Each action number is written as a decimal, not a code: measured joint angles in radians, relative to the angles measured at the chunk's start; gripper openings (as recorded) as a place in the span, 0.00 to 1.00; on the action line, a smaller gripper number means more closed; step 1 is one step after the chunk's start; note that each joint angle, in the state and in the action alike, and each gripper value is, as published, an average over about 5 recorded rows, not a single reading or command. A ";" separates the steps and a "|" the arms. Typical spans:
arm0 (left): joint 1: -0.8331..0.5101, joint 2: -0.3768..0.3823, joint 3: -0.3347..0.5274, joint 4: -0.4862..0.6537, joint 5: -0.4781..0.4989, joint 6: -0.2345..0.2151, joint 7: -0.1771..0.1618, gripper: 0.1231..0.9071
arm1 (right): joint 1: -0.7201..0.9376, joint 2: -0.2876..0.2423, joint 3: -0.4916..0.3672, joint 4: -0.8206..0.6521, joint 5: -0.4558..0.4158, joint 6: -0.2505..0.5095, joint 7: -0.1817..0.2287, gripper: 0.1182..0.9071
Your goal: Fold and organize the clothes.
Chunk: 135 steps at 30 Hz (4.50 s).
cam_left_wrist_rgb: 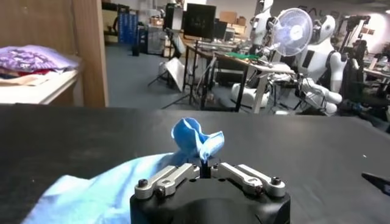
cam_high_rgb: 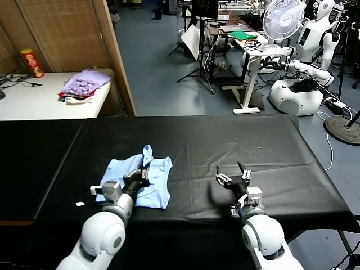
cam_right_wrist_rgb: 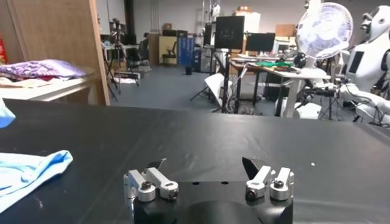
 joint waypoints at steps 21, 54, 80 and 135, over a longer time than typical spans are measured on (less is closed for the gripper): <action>0.072 0.075 -0.202 0.083 -0.155 -0.127 0.135 0.86 | -0.006 0.001 -0.021 -0.009 -0.002 0.009 -0.007 0.86; 0.087 0.068 -0.382 0.291 -0.579 -0.134 0.128 0.10 | -0.009 0.006 -0.024 -0.014 -0.013 0.014 -0.010 0.86; 0.165 0.353 -0.543 0.147 0.366 -0.137 0.108 0.02 | -0.005 0.017 -0.025 -0.021 -0.029 0.012 -0.006 0.86; 0.287 0.033 -0.246 -0.034 0.239 -0.518 0.243 0.86 | 0.431 0.137 -0.478 -0.405 0.301 -0.160 -0.053 0.01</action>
